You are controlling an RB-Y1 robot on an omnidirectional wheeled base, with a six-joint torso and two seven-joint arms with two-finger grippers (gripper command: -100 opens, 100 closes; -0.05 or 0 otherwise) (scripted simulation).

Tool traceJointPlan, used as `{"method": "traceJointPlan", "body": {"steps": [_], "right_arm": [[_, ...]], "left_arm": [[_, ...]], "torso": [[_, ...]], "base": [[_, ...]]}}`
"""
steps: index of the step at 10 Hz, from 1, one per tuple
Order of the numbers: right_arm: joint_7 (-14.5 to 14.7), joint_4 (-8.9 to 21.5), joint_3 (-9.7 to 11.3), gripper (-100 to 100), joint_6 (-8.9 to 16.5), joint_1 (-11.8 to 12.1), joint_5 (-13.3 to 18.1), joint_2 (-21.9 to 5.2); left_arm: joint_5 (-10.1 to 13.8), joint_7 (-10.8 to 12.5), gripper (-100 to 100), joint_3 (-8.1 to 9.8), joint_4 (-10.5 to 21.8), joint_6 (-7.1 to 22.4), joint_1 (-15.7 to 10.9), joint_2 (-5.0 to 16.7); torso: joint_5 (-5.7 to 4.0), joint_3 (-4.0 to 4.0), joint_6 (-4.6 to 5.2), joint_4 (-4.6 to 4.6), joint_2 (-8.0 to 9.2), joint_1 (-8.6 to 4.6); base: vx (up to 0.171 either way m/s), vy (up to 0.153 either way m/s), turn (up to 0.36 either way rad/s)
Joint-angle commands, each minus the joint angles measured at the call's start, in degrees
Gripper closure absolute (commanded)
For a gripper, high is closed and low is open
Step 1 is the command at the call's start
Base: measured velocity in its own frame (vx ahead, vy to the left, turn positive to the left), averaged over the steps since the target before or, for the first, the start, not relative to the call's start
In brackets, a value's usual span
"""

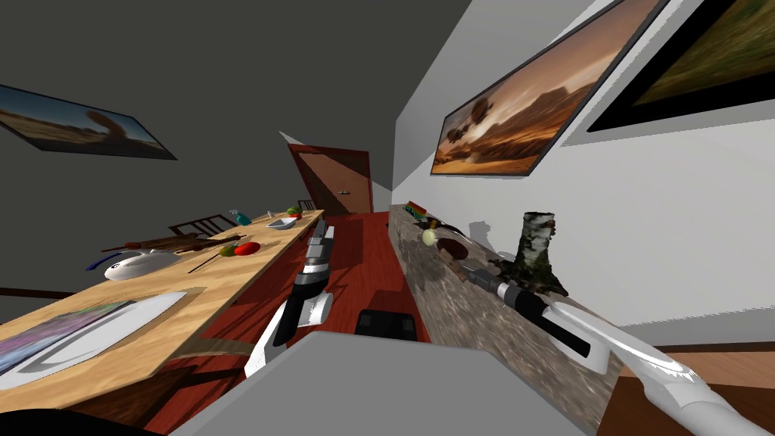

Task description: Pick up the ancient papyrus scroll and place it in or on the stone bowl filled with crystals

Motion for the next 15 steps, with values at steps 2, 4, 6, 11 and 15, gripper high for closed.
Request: {"method": "traceJointPlan", "body": {"steps": [2, 4, 6, 11, 15], "right_arm": [[0.3, 2.1, -2.0, 100, -3.3, 1.0, 0.1, 0.3], [0.7, 4.5, -4.5, 100, -6.9, 2.2, 0.2, 0.8], [0.5, 3.7, -3.8, 0, -5.8, 1.9, 0.2, 0.6], [-4.0, 1.6, -6.3, 100, -6.1, 2.6, -1.3, -6.2], [-7.2, 0.3, -8.0, 100, -6.3, 3.1, -2.5, -10.8]], "left_arm": [[0.0, 0.0, 0, 0.00, 0.0, 0.0, 0.0, 0.0], [0.0, 0.0, 0, 0.00, 0.0, 0.0, 0.0, 0.0], [0.0, 0.0, 0, 0.00, 0.0, 0.0, 0.0, 0.0], [0.0, 0.0, 0, 0.01, 0.0, 0.0, 0.0, 0.0], [0.0, 0.0, 0, 0.01, 0.0, 0.0, 0.0, 0.0]], "torso": [[0.03, 0.00, 0.00, 0.00, -0.01, 0.08], [0.00, 0.01, -0.01, 0.00, 0.01, 0.00], [0.00, 0.01, -0.04, 0.01, 0.02, -0.02], [-0.03, -0.09, -0.02, -0.01, -0.18, -0.30], [-0.07, -0.17, 0.05, -0.05, -0.29, -0.53]], "base": [[0.012, 0.059, -0.009], [0.002, 0.045, 0.004], [0.001, 0.013, -0.006], [0.041, -0.031, -0.047], [0.038, -0.026, -0.043]]}}
